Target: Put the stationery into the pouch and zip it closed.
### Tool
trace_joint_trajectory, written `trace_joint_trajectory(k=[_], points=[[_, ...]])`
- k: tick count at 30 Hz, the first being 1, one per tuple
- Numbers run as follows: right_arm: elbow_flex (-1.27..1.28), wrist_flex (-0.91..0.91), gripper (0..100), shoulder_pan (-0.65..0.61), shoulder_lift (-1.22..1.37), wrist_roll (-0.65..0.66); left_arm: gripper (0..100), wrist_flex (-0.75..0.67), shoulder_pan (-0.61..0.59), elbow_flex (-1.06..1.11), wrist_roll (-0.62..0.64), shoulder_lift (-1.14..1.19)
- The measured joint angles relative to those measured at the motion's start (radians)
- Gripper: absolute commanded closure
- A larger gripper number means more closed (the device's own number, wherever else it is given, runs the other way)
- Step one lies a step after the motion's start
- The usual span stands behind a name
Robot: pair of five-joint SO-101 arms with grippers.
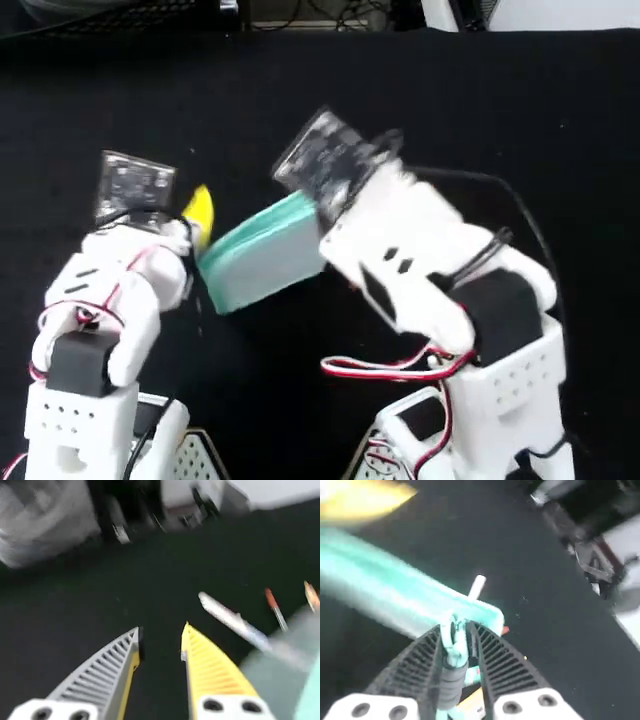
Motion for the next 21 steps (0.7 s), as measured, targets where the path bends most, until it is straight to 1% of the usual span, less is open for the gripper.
trace_joint_trajectory(k=[2,4,7,10,13,16,21], points=[[0.017,-0.072,98.6,0.005,0.0,-0.046,84,0.072,0.049,-0.002,-0.002,-0.023],[0.035,-0.138,98.6,0.002,0.002,-0.075,84,0.115,0.11,-0.002,-0.002,-0.048],[0.058,-0.218,98.6,-0.037,0.026,-0.091,84,0.127,0.153,-0.002,-0.005,-0.077],[0.06,-0.259,98.6,-0.106,0.032,-0.091,84,0.127,0.167,-0.002,-0.046,-0.087],[0.058,-0.269,98.6,-0.161,0.034,-0.091,84,0.135,0.169,-0.002,-0.06,-0.092],[0.057,-0.265,98.6,-0.186,0.034,-0.091,84,0.135,0.17,0.008,-0.077,-0.092],[0.055,-0.183,98.6,-0.218,0.034,-0.091,84,0.209,0.169,0.006,-0.126,-0.094]])
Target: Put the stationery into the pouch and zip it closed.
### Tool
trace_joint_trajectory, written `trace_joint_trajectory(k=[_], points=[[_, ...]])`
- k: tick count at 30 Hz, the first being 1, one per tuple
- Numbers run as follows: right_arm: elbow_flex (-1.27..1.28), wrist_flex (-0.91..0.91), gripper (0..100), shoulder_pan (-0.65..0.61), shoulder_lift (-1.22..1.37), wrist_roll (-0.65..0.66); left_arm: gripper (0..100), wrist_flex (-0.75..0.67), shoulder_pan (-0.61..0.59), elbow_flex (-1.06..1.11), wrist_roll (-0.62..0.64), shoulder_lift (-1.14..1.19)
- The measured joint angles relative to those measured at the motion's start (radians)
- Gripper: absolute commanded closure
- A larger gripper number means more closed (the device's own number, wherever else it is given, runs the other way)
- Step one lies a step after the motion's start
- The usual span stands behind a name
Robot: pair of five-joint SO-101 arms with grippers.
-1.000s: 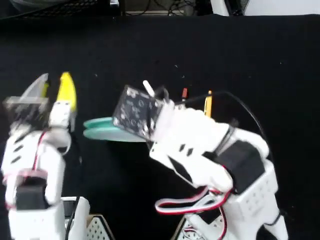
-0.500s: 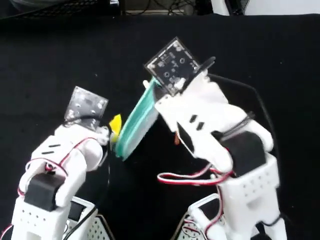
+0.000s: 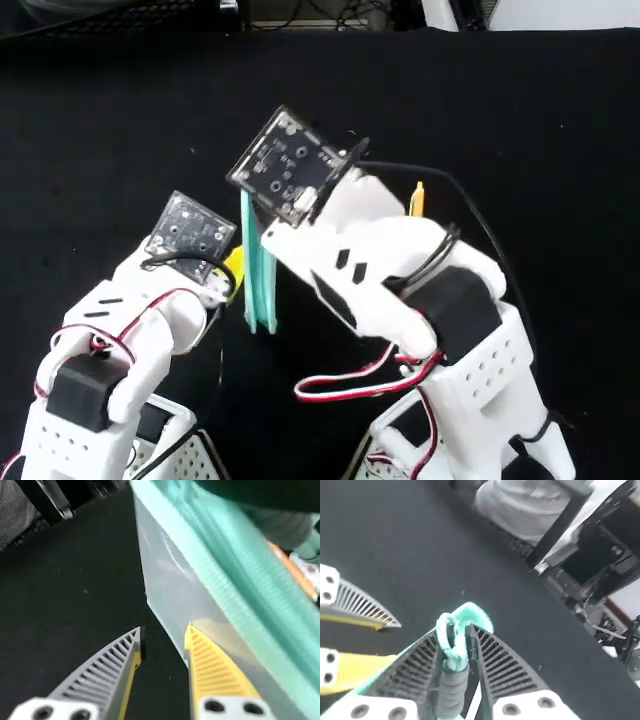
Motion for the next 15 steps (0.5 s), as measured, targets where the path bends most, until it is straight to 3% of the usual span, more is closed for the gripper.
trace_joint_trajectory(k=[9,15], points=[[-0.011,0.086,98.6,-0.141,-0.028,0.029,84,0.112,-0.187,-0.189,-0.014,-0.003],[-0.009,0.095,98.6,-0.19,-0.043,0.084,84,0.192,-0.198,-0.199,-0.014,-0.009]])
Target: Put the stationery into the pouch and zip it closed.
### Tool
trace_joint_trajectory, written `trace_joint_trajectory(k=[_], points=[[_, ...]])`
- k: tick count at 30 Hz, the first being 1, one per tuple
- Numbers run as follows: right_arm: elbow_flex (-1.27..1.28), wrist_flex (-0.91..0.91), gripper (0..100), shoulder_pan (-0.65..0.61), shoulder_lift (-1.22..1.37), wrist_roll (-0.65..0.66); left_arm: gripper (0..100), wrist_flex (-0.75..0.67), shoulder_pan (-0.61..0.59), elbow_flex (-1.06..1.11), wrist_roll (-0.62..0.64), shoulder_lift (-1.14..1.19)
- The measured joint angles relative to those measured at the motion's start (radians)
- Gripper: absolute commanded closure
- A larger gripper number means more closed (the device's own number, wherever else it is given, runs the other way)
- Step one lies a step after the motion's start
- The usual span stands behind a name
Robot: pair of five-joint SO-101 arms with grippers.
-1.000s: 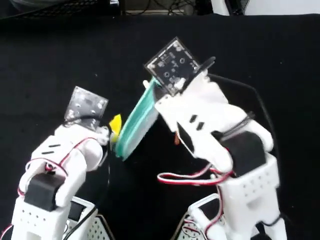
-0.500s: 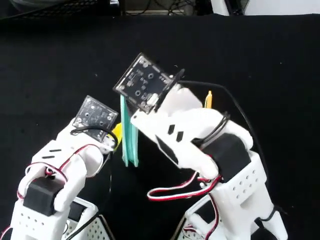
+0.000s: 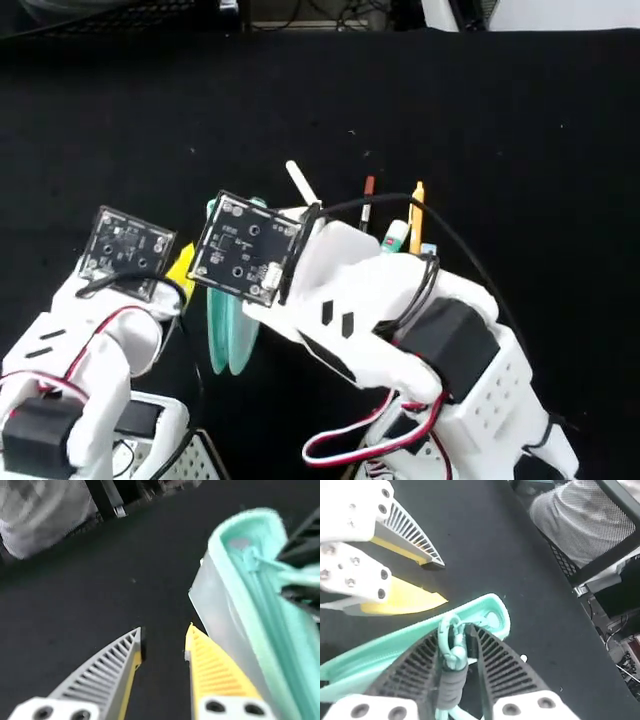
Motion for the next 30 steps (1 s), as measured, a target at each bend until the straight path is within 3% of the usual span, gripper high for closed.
trace_joint_trajectory(k=[13,19,23,30], points=[[0.026,0.023,98.6,-0.061,-0.017,0.052,84,0.005,-0.054,-0.164,0.0,-0.003],[0.032,0.0,98.6,-0.054,-0.017,0.052,84,0.009,-0.054,0.078,-0.063,-0.002],[0.049,-0.117,98.6,0.041,0.002,-0.02,84,-0.034,0.011,0.282,-0.063,0.0],[0.066,-0.334,98.6,0.138,0.044,-0.135,84,-0.305,0.157,0.516,0.057,0.003]])
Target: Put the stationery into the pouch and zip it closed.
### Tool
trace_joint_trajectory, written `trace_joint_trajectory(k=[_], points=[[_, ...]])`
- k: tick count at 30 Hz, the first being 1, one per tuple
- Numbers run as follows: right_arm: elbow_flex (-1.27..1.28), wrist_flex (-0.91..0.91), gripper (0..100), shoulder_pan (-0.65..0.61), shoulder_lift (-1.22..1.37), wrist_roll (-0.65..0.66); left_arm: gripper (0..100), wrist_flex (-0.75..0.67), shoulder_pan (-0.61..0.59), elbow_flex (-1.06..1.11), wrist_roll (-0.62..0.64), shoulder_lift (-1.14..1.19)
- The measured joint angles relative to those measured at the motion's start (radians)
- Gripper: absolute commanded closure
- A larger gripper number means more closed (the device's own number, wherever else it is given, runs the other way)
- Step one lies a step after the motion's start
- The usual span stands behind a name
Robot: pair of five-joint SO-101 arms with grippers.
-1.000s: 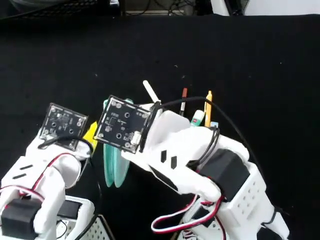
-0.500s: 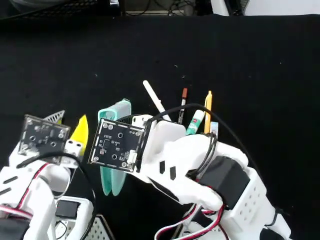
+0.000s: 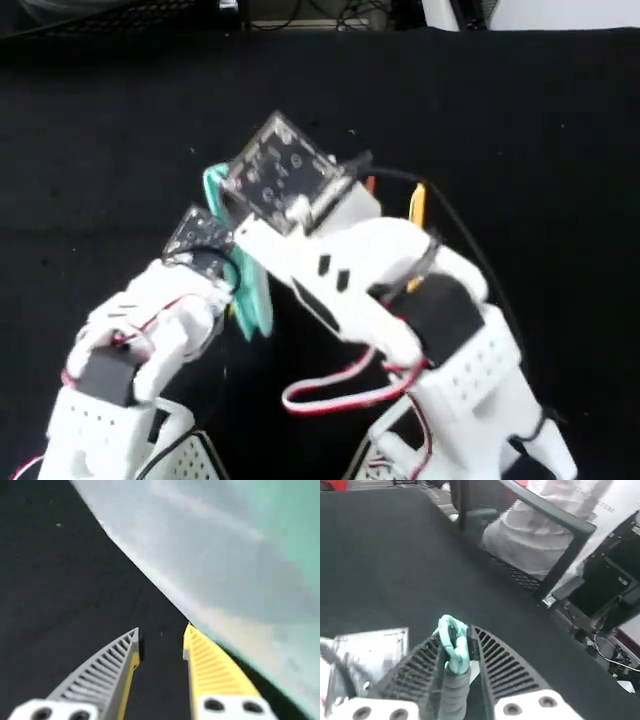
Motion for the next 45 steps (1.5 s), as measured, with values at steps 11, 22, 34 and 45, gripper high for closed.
trace_joint_trajectory(k=[11,22,34,45], points=[[-0.049,-0.005,98.6,0.009,0.084,-0.006,84,-0.259,0.077,0.052,0.121,0.009],[-0.057,0.069,98.6,0.009,0.092,-0.006,84,-0.002,-0.058,-0.078,0.068,-0.158],[0.046,0.153,98.6,-0.025,0.046,0.089,84,-0.043,-0.414,-0.17,-0.041,-0.299],[0.186,0.226,98.6,-0.072,-0.18,0.152,84,0.064,-0.368,-0.516,-0.009,-0.046]])
